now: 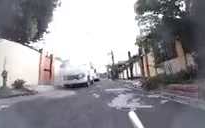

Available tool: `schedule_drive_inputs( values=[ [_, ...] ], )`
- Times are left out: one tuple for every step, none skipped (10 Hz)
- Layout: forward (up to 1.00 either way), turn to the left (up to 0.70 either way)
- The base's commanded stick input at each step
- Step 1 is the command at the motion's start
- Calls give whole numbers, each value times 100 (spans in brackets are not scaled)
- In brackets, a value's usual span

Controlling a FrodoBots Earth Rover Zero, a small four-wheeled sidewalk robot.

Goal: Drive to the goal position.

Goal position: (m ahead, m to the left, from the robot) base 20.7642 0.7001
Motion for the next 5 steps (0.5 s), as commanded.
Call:
schedule_drive_inputs(
  values=[
    [85,0],
    [85,-16],
    [85,-27],
    [85,-34],
    [85,-34]
  ],
)
